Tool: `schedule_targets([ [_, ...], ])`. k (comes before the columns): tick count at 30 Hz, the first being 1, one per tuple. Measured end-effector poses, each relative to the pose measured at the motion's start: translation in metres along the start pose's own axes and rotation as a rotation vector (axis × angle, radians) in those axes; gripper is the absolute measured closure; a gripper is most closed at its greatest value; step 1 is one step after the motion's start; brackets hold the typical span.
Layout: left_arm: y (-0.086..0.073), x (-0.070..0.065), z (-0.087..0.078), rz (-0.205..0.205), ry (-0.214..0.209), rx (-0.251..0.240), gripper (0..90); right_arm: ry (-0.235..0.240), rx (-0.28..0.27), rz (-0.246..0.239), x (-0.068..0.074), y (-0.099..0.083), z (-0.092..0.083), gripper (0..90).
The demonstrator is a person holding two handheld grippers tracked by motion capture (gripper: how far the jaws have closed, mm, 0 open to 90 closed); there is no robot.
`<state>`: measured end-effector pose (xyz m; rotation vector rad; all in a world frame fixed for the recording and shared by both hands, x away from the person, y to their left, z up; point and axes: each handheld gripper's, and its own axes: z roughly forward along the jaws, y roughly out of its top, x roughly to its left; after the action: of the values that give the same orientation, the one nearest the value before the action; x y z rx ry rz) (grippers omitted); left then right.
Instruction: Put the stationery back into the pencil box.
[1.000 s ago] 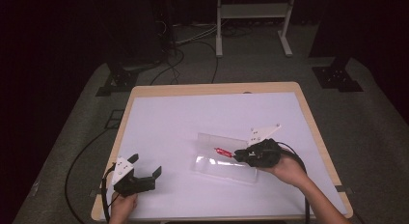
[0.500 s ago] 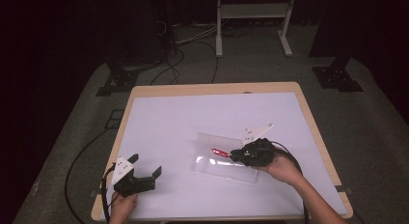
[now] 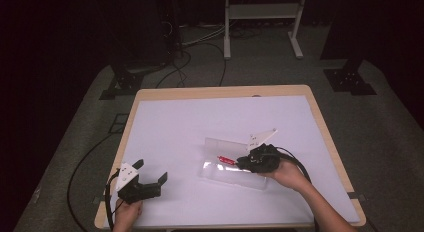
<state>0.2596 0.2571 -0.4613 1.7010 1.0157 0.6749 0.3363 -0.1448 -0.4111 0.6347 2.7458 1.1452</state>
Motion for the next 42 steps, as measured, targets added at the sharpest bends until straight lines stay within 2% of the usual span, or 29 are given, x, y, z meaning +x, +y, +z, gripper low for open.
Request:
schedule_targets([
  [17,0.000,0.000,0.000,0.001,0.001,0.001,0.0,0.020,0.021,0.034,-0.004,-0.015,0.016,78.8],
  [42,0.000,-0.001,0.000,0.003,0.004,-0.001,0.0,0.040,0.051,0.052,-0.008,-0.029,0.033,78.7],
])
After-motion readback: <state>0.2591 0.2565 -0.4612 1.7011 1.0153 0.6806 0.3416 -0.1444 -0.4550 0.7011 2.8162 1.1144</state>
